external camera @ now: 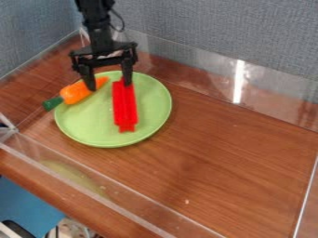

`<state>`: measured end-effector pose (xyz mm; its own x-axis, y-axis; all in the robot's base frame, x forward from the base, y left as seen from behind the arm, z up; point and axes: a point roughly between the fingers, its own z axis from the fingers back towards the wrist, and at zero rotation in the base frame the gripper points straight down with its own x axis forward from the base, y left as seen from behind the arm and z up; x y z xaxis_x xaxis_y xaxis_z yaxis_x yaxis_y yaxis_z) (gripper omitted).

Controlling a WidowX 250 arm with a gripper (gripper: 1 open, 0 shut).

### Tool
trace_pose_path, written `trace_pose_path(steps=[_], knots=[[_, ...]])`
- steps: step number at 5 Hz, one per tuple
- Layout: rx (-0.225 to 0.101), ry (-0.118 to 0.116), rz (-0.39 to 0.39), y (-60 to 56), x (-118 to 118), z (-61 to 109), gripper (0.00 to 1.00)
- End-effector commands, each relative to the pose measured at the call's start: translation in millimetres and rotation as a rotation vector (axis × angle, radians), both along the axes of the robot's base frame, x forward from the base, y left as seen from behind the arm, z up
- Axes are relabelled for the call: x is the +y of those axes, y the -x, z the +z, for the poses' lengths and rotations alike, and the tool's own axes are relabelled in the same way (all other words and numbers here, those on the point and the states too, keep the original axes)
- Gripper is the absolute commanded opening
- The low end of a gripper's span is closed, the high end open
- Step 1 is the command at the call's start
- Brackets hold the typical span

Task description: Put the red object on the green plate

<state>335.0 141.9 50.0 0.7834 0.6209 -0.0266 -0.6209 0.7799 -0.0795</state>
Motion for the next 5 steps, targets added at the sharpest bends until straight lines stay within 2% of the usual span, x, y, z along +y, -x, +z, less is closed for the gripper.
trace_pose_path(steps=[1, 2, 4, 5], knots=[[-0.049, -0.031, 0.002, -8.7, 23.0, 9.9, 1.0], [-0.04, -0.033, -0.096, -7.9, 16.8, -5.0, 1.0], [-0.058, -0.056, -0.221, 3.8, 28.4, 8.3, 1.0], [-0.063, -0.06, -0.19, 6.1, 22.8, 28.0, 1.0]])
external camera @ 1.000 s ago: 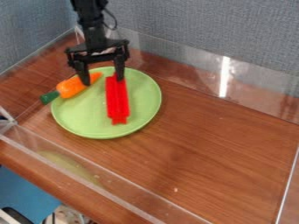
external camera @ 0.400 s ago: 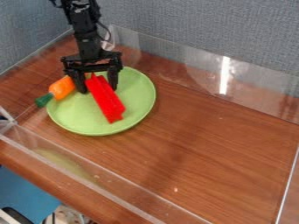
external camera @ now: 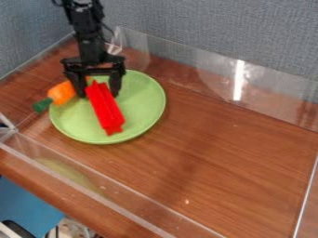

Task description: Put the red object on the green plate

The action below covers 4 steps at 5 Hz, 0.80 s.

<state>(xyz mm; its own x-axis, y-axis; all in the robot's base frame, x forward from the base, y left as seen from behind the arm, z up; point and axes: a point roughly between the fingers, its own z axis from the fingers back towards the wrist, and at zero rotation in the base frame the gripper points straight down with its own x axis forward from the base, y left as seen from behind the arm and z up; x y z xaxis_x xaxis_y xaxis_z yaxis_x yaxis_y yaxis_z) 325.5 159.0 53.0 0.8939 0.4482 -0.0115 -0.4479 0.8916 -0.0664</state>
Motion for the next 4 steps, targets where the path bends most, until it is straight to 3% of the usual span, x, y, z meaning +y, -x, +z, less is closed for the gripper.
trace_pose_path(steps=[1, 3, 4], knots=[[-0.077, -0.031, 0.047, -1.9, -1.3, 48.3, 1.0], [-0.097, -0.034, 0.048, 13.3, -38.0, 77.8, 1.0], [-0.096, -0.04, 0.062, 12.8, -30.5, 77.3, 1.0]])
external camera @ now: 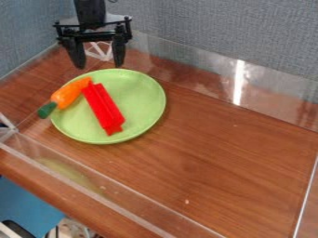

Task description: Put the red object on the green plate

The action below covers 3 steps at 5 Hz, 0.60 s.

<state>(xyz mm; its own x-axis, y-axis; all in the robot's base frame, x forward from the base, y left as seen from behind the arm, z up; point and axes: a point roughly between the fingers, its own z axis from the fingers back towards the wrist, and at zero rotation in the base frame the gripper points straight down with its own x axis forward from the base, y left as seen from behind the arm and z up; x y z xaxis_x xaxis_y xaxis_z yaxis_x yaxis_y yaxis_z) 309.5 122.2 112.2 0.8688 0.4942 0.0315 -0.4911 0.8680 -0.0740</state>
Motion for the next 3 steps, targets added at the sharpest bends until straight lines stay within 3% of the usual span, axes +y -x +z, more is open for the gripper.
trace_pose_path(steps=[1, 2, 3], knots=[[-0.04, -0.036, 0.052, -6.9, 23.2, 7.3, 1.0], [-0.03, -0.038, 0.1, -8.2, 35.8, -1.1, 1.0], [-0.015, -0.048, 0.15, 0.5, 28.0, -5.3, 1.0]])
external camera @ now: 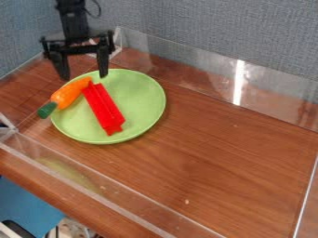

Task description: Put the red object on the green plate

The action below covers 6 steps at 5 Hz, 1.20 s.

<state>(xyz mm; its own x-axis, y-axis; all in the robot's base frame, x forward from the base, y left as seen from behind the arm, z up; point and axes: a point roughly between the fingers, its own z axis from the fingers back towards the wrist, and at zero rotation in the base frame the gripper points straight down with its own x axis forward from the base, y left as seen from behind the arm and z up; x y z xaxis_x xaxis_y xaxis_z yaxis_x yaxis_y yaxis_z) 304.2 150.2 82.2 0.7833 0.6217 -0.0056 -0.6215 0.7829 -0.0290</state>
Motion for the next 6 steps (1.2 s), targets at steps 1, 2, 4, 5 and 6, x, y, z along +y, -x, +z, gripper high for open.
trace_pose_path(steps=[1, 2, 4, 5, 6], knots=[[-0.067, -0.036, 0.034, -0.3, -12.7, 30.2, 1.0], [-0.078, -0.033, 0.0, 4.0, -30.4, 39.9, 1.0], [-0.073, -0.037, -0.017, 9.4, -43.0, 40.5, 1.0], [-0.072, -0.04, 0.004, 4.1, -46.7, 36.5, 1.0], [-0.071, -0.042, 0.028, -1.1, -49.3, 32.9, 1.0]])
